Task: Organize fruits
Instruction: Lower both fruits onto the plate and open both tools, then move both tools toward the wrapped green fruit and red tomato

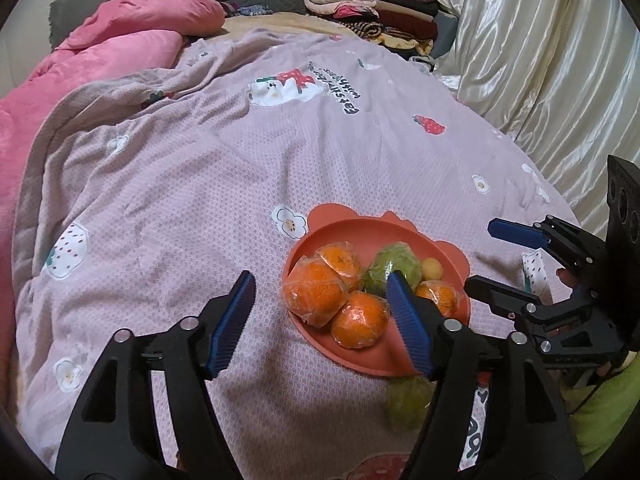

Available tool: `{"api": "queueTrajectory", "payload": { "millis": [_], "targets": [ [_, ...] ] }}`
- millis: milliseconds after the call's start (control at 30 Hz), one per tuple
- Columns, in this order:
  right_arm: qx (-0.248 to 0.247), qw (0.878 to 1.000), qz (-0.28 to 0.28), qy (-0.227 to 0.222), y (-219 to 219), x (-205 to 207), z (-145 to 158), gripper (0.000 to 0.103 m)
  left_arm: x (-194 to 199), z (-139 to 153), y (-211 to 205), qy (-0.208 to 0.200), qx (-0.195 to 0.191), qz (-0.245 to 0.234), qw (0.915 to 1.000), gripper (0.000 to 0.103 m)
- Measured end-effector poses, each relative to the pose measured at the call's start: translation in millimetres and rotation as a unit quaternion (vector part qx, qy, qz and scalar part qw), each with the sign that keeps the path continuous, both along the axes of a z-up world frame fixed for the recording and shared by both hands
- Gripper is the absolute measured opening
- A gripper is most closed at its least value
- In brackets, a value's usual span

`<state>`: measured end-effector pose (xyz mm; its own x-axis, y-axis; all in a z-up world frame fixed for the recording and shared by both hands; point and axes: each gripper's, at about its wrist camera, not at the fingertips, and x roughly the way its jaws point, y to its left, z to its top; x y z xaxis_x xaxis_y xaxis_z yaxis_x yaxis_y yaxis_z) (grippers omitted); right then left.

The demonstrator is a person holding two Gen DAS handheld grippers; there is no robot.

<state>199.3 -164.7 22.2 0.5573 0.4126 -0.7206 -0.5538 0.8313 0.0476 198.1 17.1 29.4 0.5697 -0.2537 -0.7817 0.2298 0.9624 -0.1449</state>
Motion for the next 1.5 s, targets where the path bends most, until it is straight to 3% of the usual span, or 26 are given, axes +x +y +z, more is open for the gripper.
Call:
{"api": "queueTrajectory", "payload": {
  "millis": [800,1500],
  "targets": [
    [0.003,0.999,-0.020,-0.036,-11.4,-34.6,29.2,0.089,-32.1,22.5,1.1,-0.032,-0.012,-0.007,0.9994,0.093],
    [-0.005,0.999,-0.036,-0.038,-19.7,-57.0,37.6,0.095,-54.0,29.4,-7.9,-0.044,-0.001,-0.008,0.9990,0.093]
  ]
}}
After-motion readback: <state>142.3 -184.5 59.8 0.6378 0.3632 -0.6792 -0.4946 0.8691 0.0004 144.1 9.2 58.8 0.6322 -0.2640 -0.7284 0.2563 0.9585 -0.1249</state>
